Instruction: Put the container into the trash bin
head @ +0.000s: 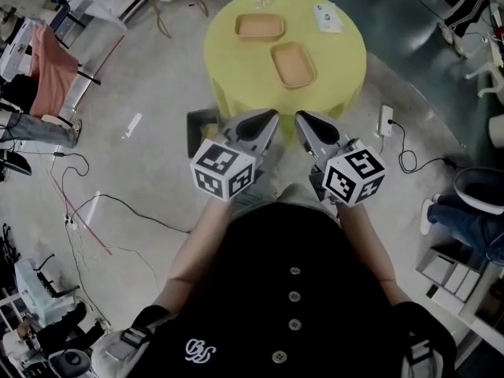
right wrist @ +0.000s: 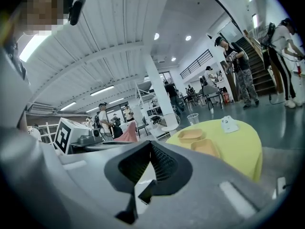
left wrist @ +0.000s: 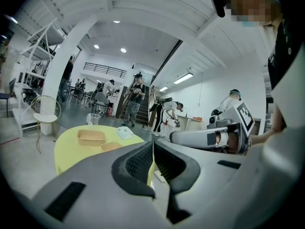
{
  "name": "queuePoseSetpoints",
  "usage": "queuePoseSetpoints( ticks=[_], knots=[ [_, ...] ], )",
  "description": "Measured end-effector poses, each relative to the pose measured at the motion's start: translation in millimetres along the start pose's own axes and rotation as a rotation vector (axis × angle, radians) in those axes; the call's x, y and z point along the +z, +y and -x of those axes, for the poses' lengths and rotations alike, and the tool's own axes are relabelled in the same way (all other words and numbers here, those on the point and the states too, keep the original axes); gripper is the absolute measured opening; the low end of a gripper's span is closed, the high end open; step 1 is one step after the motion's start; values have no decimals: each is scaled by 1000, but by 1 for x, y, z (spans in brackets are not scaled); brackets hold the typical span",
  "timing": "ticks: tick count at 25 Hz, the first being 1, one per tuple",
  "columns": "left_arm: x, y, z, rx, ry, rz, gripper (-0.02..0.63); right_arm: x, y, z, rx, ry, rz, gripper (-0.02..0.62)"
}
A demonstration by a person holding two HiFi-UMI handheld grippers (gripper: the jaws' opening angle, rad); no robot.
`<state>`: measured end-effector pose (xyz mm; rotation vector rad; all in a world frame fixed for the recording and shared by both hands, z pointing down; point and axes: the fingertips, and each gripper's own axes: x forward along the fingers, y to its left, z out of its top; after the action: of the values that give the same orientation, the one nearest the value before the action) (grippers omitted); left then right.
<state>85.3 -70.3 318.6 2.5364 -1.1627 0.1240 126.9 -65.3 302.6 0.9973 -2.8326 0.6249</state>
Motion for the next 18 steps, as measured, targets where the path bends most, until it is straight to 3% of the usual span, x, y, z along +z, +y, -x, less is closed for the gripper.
queuePoseSetpoints(
  ticks=[18],
  knots=[
    [0, 6, -11, -25, -1, 24, 20, -10, -7, -13, -4, 63, 10, 4]
  ],
)
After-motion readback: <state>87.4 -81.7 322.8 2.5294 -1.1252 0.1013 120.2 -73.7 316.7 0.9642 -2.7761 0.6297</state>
